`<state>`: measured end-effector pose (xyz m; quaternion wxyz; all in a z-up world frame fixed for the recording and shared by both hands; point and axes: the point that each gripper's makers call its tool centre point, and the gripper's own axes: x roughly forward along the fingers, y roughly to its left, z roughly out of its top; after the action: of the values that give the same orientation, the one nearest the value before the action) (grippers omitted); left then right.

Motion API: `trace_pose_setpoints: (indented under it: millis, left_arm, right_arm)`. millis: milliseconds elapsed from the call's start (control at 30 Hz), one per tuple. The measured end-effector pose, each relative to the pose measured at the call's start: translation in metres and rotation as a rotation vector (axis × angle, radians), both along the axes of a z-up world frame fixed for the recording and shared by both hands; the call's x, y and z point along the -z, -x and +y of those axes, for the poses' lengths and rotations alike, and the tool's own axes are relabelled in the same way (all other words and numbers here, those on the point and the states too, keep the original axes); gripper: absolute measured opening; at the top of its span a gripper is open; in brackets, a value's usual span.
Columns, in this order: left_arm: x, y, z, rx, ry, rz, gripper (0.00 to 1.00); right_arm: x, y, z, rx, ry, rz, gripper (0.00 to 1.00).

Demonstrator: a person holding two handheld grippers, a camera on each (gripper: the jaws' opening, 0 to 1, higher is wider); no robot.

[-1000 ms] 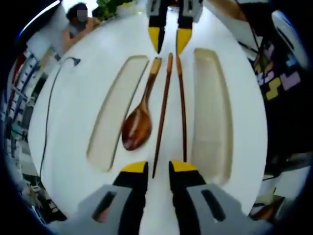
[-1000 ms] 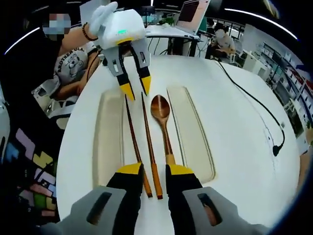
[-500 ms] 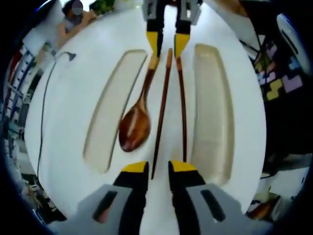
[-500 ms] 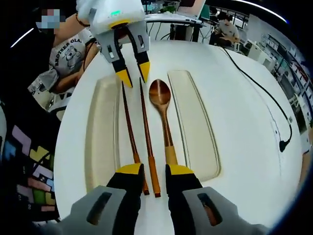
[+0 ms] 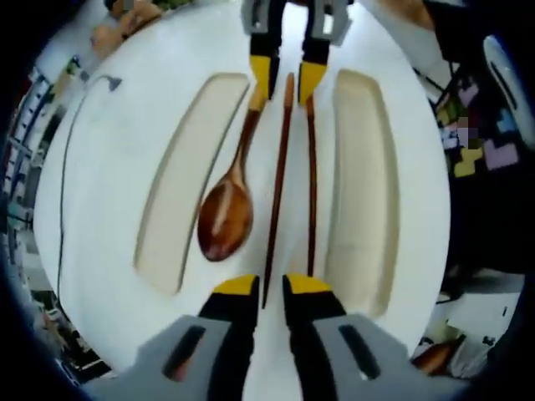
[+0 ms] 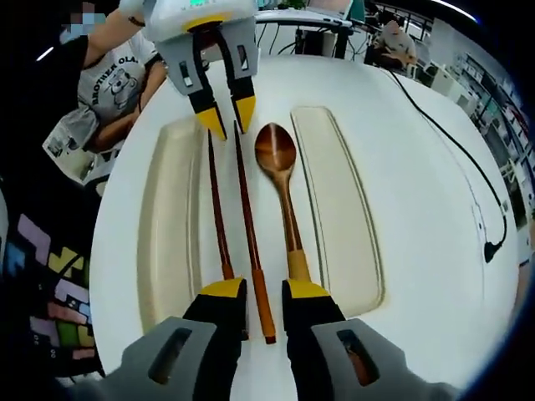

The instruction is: Arrange the utensils inside the cutlery case until each visible utensil rests in its matching compartment.

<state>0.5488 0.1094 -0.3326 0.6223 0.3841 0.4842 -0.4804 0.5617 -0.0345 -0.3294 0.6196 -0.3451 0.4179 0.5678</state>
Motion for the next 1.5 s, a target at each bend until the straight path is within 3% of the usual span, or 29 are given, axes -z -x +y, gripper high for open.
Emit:
trace_pose_setpoints:
  millis: [433,533,867,1233,1500]
  left_arm:
    - [0.000,-0.003,0.001,0.024,-0.050,0.007,0.09]
    - [0.000,-0.004,0.001,0.023,-0.051,0.002,0.08]
    - [0.000,-0.005,0.004,0.103,-0.073,-0.059,0.02]
    - [-0.001,-0.007,0.005,0.059,-0.013,-0.032,0.01]
    - [-0.010,-0.003,0.001,0.082,-0.009,-0.059,0.01]
  right_arm:
    - [0.000,-0.005,0.000,-0.085,0.082,-0.059,0.10]
    - [0.001,-0.005,0.003,-0.107,0.048,-0.069,0.05]
    - [0.000,-0.003,0.004,-0.124,-0.007,-0.100,0.04]
    - [-0.007,-0.005,0.003,-0.125,-0.043,-0.136,0.03]
    - [-0.020,-0.003,0.000,-0.121,-0.055,-0.163,0.04]
